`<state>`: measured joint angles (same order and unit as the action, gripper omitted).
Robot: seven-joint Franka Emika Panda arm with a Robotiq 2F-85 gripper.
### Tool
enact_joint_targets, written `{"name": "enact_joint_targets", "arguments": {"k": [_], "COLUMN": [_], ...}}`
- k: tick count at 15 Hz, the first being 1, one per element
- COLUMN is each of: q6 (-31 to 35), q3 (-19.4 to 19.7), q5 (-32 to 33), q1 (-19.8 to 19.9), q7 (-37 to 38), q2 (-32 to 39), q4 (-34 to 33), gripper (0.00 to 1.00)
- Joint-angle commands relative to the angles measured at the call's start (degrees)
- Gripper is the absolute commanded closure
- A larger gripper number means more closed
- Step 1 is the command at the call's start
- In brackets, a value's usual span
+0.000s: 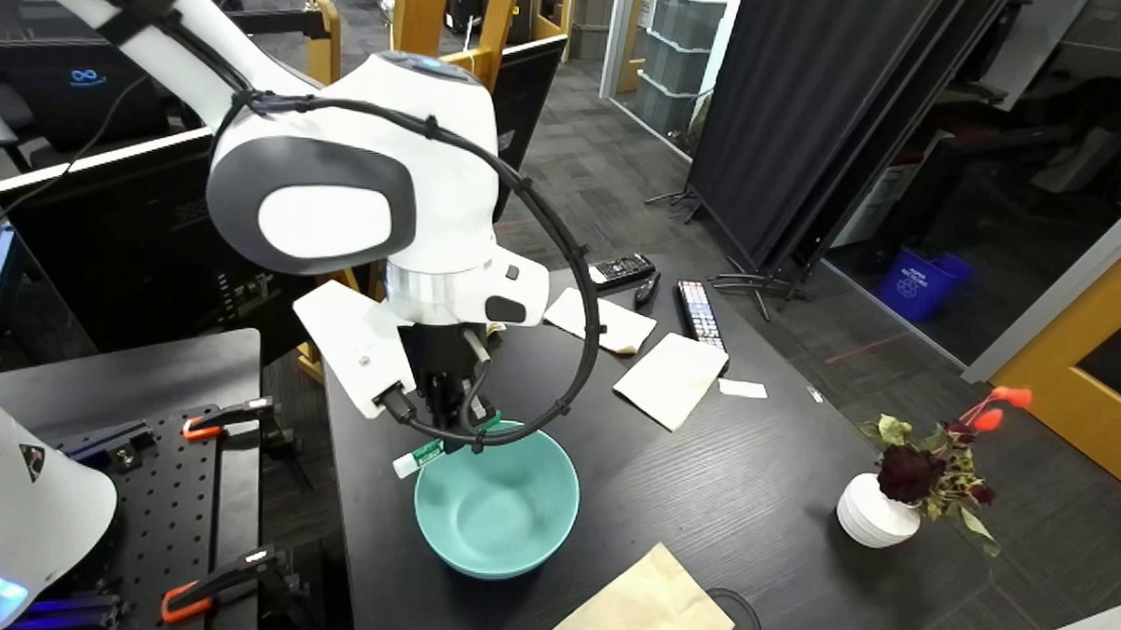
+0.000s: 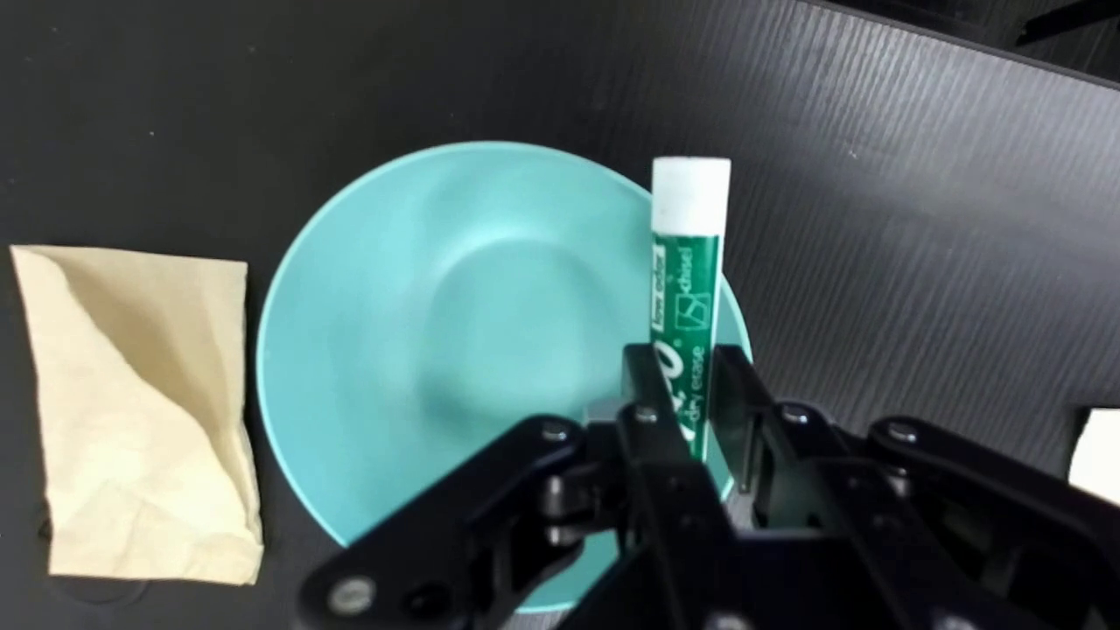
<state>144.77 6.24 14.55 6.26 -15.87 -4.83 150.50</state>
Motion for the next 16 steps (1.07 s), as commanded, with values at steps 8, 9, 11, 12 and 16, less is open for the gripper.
{"name": "enact_joint_targets", "arguments": {"k": [8,9,11,12,16], "q6": [8.49,8.97,9.05,9.18,9.08], "q3": [1.88,1.93,2.12,2.26,2.76], "q5": [4.44,5.48,8.81,10.33,17.33], "q1": [2.08,2.14,2.19,2.23,2.52], "q7": [9.53,10.78,13.87,15.40,21.49], "q2": [4.48,4.38,3.88,3.61,1.86], "q4": [0.41,0.43,0.64,0.78,1.91], "gripper": [0.95,0.95,0.56,0.55,0.26]}}
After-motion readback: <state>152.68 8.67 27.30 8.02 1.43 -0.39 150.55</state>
